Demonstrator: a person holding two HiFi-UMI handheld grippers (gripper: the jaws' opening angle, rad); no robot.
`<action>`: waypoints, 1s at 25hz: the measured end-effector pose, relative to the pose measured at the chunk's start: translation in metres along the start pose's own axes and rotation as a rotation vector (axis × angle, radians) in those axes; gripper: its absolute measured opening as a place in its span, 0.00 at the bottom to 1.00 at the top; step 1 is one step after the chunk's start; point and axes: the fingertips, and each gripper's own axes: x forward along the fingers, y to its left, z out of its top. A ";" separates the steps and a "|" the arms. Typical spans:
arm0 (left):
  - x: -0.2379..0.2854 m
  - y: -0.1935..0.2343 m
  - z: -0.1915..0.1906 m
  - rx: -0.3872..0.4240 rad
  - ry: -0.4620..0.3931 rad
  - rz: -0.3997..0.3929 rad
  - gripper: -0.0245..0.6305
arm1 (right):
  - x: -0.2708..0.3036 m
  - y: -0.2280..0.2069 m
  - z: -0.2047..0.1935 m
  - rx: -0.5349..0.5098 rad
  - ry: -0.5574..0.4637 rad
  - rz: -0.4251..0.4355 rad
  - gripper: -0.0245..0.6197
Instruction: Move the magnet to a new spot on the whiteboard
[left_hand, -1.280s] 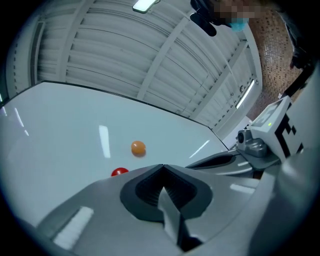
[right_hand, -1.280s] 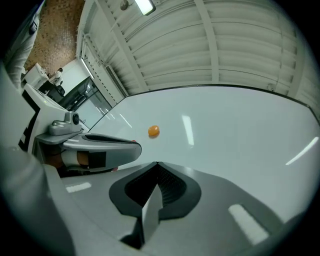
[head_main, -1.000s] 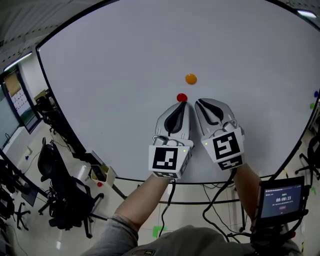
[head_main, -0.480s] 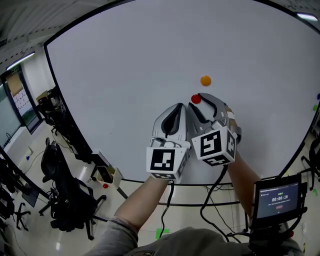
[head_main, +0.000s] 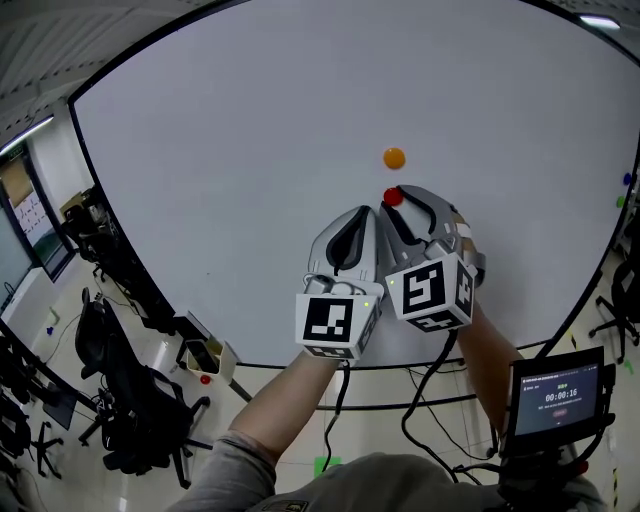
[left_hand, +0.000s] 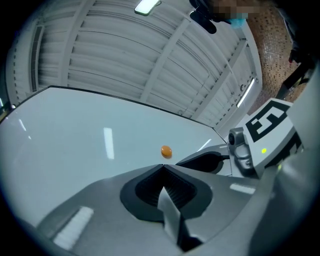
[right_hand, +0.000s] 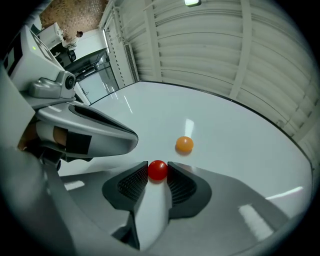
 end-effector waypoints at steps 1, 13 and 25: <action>0.003 -0.006 -0.002 -0.006 0.002 -0.010 0.03 | -0.003 -0.005 -0.005 0.006 0.008 -0.005 0.24; 0.052 -0.103 -0.018 -0.080 0.015 -0.156 0.03 | -0.059 -0.086 -0.073 0.029 0.112 -0.119 0.24; 0.106 -0.221 -0.025 -0.152 -0.019 -0.316 0.03 | -0.129 -0.183 -0.152 0.042 0.228 -0.251 0.24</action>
